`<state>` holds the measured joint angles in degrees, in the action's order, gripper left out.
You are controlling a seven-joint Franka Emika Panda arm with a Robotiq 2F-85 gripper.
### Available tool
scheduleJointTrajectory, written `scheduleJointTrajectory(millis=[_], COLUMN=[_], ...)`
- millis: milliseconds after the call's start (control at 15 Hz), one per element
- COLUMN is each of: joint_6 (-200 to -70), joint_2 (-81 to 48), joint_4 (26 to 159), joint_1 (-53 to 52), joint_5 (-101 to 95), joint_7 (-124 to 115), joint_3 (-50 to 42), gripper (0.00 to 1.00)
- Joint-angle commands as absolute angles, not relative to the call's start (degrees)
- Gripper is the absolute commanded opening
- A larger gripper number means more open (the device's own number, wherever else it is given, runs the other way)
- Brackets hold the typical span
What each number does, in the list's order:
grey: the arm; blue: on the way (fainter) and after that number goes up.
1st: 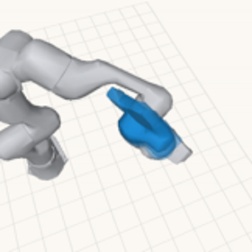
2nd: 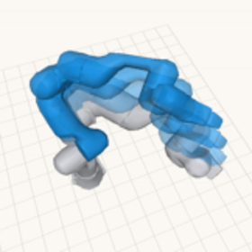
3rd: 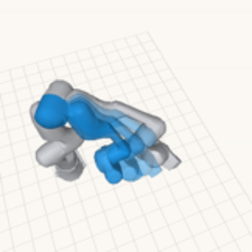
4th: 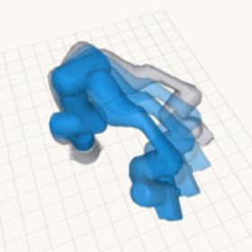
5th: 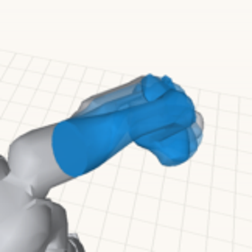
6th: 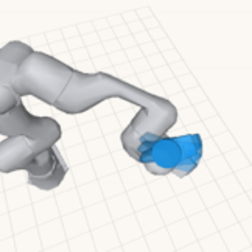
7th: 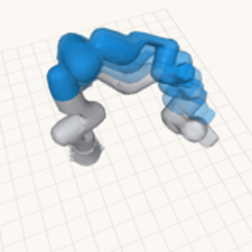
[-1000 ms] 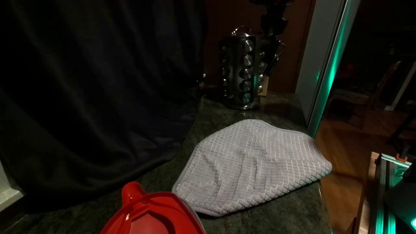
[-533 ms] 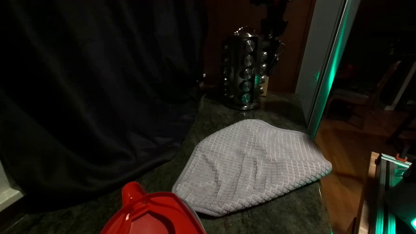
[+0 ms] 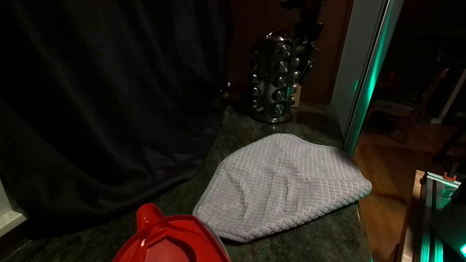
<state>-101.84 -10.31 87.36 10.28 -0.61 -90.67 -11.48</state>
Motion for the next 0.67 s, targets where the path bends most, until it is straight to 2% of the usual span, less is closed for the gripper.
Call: scheduleJointTrajectory(millis=[0, 600], joint_6=[-99.7, -102.3], joint_2=[-11.0, -12.1], joint_4=[86.0, 84.8], joint_1=[10.3, 10.7], joint_5=[-3.7, -3.7], joint_7=[-92.3, -91.4], joint_3=[-12.6, -12.8], gripper=[0.25, 0.25])
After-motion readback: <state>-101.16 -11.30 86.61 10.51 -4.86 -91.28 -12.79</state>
